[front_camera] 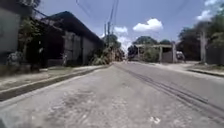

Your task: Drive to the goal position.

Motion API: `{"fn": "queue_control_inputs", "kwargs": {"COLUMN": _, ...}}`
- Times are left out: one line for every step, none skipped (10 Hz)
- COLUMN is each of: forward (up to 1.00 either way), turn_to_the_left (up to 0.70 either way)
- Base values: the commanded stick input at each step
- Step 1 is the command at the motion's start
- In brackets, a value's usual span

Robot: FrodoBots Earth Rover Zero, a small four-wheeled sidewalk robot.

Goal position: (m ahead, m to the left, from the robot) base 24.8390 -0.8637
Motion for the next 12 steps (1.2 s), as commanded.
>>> {"fn": "queue_control_inputs", "kwargs": {"forward": 1.00, "turn_to_the_left": 0.03}}
{"fn": "queue_control_inputs", "kwargs": {"forward": 1.00, "turn_to_the_left": 0.03}}
{"fn": "queue_control_inputs", "kwargs": {"forward": 1.00, "turn_to_the_left": 0.03}}
{"fn": "queue_control_inputs", "kwargs": {"forward": 1.00, "turn_to_the_left": 0.03}}
{"fn": "queue_control_inputs", "kwargs": {"forward": 1.00, "turn_to_the_left": 0.03}}
{"fn": "queue_control_inputs", "kwargs": {"forward": 1.00, "turn_to_the_left": 0.03}}
{"fn": "queue_control_inputs", "kwargs": {"forward": 1.00, "turn_to_the_left": 0.03}}
{"fn": "queue_control_inputs", "kwargs": {"forward": 1.00, "turn_to_the_left": 0.03}}
{"fn": "queue_control_inputs", "kwargs": {"forward": 1.00, "turn_to_the_left": 0.03}}
{"fn": "queue_control_inputs", "kwargs": {"forward": 1.00, "turn_to_the_left": -0.18}}
{"fn": "queue_control_inputs", "kwargs": {"forward": 1.00, "turn_to_the_left": -0.37}}
{"fn": "queue_control_inputs", "kwargs": {"forward": 1.00, "turn_to_the_left": -0.37}}
